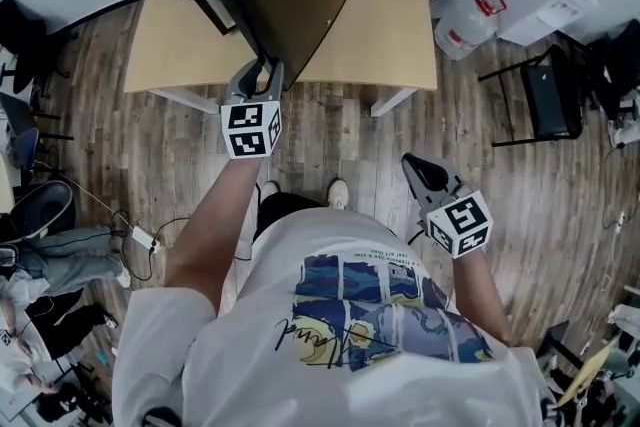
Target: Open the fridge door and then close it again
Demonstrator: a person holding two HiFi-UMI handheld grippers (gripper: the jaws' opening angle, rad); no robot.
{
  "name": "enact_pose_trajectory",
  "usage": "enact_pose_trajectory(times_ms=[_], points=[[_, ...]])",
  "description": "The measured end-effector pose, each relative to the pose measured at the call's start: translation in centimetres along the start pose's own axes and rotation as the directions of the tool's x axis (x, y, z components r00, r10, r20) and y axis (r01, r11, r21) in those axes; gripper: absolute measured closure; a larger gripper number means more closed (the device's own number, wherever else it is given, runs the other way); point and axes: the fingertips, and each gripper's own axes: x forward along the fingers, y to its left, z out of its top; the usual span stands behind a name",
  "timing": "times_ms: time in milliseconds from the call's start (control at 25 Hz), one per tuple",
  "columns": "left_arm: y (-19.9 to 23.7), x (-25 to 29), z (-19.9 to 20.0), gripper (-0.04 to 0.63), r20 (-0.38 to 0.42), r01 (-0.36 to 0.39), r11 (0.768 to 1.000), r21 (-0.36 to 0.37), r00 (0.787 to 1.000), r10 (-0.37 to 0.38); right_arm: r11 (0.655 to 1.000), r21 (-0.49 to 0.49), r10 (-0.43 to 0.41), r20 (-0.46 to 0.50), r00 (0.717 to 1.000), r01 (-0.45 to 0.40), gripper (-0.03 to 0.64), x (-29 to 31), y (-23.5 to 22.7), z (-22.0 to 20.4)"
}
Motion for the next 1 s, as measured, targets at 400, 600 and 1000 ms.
enact_pose_trajectory(times_ms=[400, 600, 1000], points=[[-1.7, 0.0, -0.2, 0.460, -0.007, -0.030, 0.999, -0.018, 1.000, 0.030, 0.999, -0.020, 0.033, -0.008, 0.999, -0.033, 0.603, 0.5, 0.3, -0.5], [-2.1, -0.1, -0.4, 0.460, -0.012, -0.031, 0.999, -0.020, 0.999, 0.030, 0.999, -0.023, 0.026, 0.000, 1.000, -0.026, 0.603, 0.9, 1.7, 0.7], [-2.9, 0.0, -0.2, 0.462, -0.014, -0.006, 1.000, -0.027, 1.000, 0.005, 1.000, -0.013, 0.001, -0.037, 0.999, -0.001, 0.603, 1.0, 4.8, 1.5]])
